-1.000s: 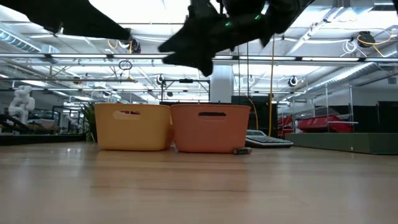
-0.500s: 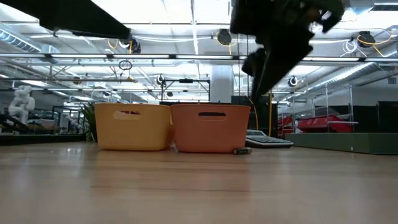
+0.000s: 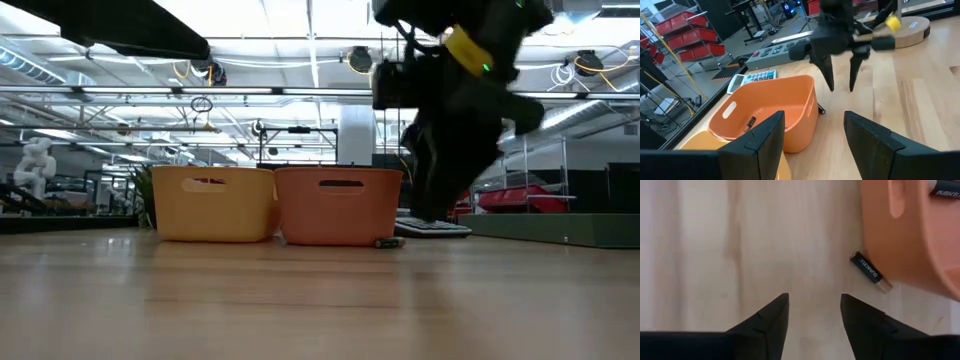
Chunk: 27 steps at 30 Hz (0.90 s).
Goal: Sort batteries
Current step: Put the black battery into the orange bin
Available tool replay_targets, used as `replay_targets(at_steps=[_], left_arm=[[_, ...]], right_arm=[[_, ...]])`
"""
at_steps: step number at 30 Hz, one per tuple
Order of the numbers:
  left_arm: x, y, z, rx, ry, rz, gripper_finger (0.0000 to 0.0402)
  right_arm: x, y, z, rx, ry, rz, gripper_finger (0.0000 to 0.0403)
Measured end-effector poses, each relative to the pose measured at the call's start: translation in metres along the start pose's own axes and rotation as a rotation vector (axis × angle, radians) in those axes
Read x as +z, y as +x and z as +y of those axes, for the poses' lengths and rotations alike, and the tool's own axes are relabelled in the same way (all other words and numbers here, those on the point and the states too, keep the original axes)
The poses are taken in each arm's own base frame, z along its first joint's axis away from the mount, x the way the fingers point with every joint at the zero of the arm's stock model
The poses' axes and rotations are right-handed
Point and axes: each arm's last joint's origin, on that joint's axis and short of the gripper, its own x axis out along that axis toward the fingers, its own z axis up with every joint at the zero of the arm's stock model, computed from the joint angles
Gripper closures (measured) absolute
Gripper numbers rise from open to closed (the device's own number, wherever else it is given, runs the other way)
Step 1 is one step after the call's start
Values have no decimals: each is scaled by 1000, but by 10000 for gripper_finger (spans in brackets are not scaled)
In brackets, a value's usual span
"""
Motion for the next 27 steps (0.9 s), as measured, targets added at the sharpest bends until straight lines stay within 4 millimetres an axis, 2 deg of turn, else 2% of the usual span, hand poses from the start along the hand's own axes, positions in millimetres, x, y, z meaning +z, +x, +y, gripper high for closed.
replay_targets(at_steps=[5, 7, 16, 21, 27], left_arm=[[0, -1, -1, -5, -1, 0, 187], [0, -1, -1, -7, -1, 0, 187], [0, -1, -1, -6, -1, 0, 187], [0, -1, -1, -6, -1, 0, 187], [0, -1, -1, -16, 0, 1, 187]], right_arm=[[-13, 12, 12, -128, -153, -49, 229], [-16, 13, 13, -148, -162, -61, 233], [-15, 20, -5, -129, 94, -68, 245], [-17, 20, -7, -186, 179, -78, 249], [-22, 21, -12, -259, 239, -94, 290]])
